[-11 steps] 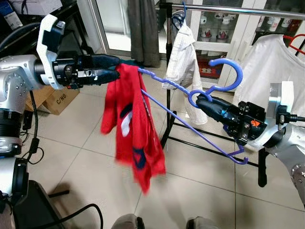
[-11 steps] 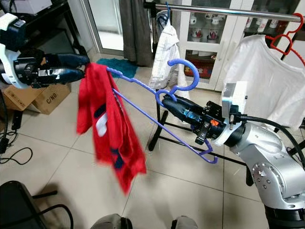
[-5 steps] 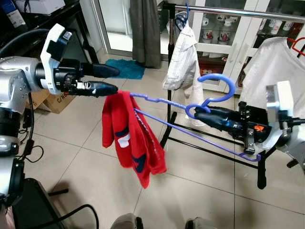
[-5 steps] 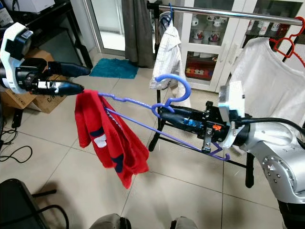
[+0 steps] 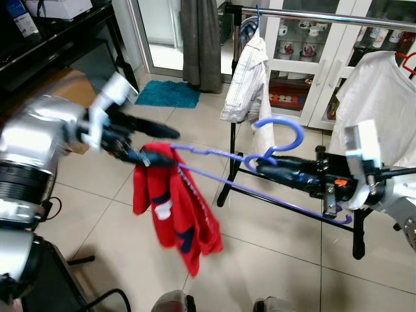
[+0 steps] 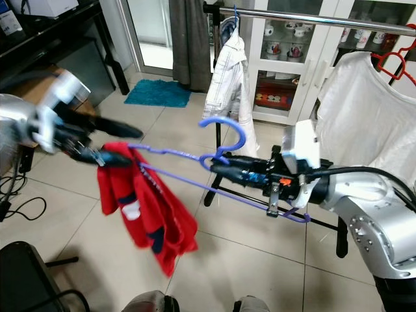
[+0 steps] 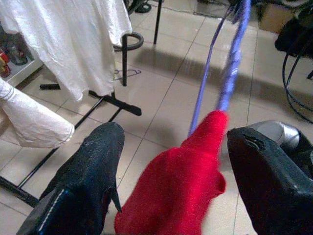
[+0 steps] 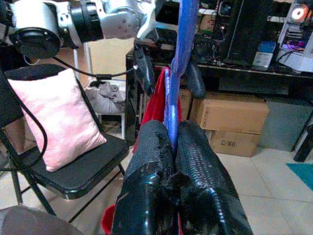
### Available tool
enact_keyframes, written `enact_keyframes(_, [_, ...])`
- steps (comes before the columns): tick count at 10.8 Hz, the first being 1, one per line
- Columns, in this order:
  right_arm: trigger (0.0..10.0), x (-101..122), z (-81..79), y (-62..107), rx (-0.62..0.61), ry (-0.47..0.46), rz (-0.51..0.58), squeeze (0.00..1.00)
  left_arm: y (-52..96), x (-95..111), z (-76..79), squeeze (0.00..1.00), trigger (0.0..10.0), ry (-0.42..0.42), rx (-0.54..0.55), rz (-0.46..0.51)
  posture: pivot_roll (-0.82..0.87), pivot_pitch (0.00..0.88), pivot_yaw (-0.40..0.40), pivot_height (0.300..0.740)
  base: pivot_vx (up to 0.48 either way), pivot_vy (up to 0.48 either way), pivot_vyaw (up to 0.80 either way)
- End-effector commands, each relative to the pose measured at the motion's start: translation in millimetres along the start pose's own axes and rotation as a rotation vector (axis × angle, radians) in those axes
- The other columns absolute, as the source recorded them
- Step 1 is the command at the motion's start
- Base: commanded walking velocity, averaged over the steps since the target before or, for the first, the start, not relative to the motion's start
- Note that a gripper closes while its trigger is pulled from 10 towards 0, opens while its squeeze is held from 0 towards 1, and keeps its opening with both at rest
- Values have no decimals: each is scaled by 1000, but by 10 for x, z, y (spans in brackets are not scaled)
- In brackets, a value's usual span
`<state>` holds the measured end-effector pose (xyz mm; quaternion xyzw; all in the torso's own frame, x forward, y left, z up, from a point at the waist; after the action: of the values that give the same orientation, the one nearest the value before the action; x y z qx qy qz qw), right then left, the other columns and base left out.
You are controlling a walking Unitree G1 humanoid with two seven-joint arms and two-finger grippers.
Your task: Hang hanger
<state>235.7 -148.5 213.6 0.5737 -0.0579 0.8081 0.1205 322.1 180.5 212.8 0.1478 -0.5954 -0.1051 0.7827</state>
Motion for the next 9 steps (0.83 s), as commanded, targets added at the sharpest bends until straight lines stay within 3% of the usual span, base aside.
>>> enact_keyframes(1, [0,72,-39,-28,24,39,23,0,16,4,-5,0,10000,-13,8,-11,-100,0,90,740,0,0,0])
enact_keyframes(2, [0,48,-79,-40,37,32,17,0,-22,-1,12,0,9020,-23,-13,-17,-102,0,90,740,0,0,0])
enact_keyframes(3, [0,30,-97,-48,45,28,14,0,-44,-5,28,0,5333,-23,-28,-23,-103,0,91,740,0,0,0])
enact_keyframes(4, [0,17,-108,-54,53,27,11,0,-66,-8,20,0,1020,-44,-30,-31,-103,0,90,740,0,0,0])
enact_keyframes(5, [0,19,-114,-64,62,27,13,0,-98,-7,38,0,0,-44,-49,-38,-102,0,89,740,0,0,0])
enact_keyframes(9, [0,11,-118,-80,78,28,12,0,-128,-75,51,0,0,-84,-53,-127,-102,0,90,740,0,0,0])
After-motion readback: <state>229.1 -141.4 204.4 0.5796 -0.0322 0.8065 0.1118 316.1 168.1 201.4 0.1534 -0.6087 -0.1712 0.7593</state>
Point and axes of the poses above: a point about 5 cm out from each wrist's last joint towards the gripper, its own y axis pointing back from the gripper into the wrist, its own x axis along the axis of the wrist's last joint, z = x × y, the point moved 2 cm from there along -y, pointing out of the wrist towards the gripper, and after that the axes turned 13 degrees about y, right-handed, at the moved point
